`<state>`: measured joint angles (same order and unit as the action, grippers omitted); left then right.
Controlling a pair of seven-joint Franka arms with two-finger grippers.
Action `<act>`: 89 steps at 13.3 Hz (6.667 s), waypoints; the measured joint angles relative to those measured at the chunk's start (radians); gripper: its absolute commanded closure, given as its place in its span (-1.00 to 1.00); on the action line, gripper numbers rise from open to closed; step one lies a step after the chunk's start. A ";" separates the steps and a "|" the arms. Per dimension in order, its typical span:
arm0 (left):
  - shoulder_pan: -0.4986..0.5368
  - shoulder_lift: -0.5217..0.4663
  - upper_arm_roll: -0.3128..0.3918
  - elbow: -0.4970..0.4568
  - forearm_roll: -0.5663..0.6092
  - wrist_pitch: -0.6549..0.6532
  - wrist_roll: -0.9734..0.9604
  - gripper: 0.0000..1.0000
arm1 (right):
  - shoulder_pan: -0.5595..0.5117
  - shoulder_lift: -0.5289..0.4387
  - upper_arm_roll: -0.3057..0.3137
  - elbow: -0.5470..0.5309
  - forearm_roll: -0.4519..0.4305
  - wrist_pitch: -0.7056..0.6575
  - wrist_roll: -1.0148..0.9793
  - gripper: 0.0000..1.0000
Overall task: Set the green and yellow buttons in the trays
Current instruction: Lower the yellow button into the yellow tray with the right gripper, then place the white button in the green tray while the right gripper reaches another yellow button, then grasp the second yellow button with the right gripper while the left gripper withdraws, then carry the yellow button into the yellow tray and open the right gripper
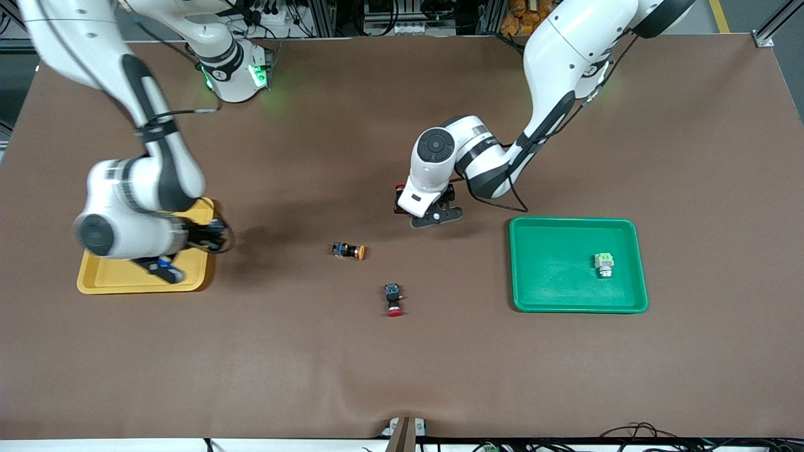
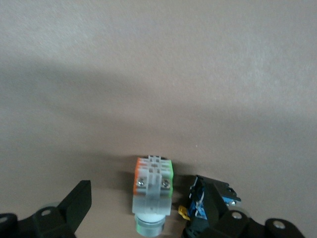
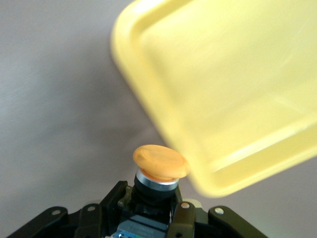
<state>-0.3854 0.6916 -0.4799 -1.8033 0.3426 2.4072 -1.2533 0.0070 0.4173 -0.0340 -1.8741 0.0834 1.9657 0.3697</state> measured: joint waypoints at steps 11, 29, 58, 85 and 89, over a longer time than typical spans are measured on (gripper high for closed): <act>0.002 0.006 0.012 0.007 0.009 -0.001 -0.001 -0.57 | -0.346 0.203 0.000 0.143 -0.001 0.015 -0.701 1.00; 0.001 -0.004 0.012 -0.003 0.011 -0.025 -0.001 1.00 | -0.336 0.245 0.030 0.211 0.008 -0.069 -0.566 -0.64; 0.736 -0.351 0.011 -0.125 0.020 -0.083 0.886 -1.00 | 0.482 0.245 0.043 0.283 0.092 0.168 1.108 -1.00; 0.753 -0.600 0.036 0.384 -0.253 -0.774 1.045 -1.00 | 0.387 0.272 0.017 0.337 0.093 -0.041 0.809 1.00; 0.460 -0.659 0.396 0.384 -0.306 -0.864 1.144 -1.00 | 0.247 0.216 0.009 0.335 0.092 -0.169 0.508 1.00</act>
<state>0.0745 0.0326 -0.0835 -1.4195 0.0363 1.5432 -0.1091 0.2545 0.6335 -0.0247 -1.5393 0.1758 1.7967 0.8782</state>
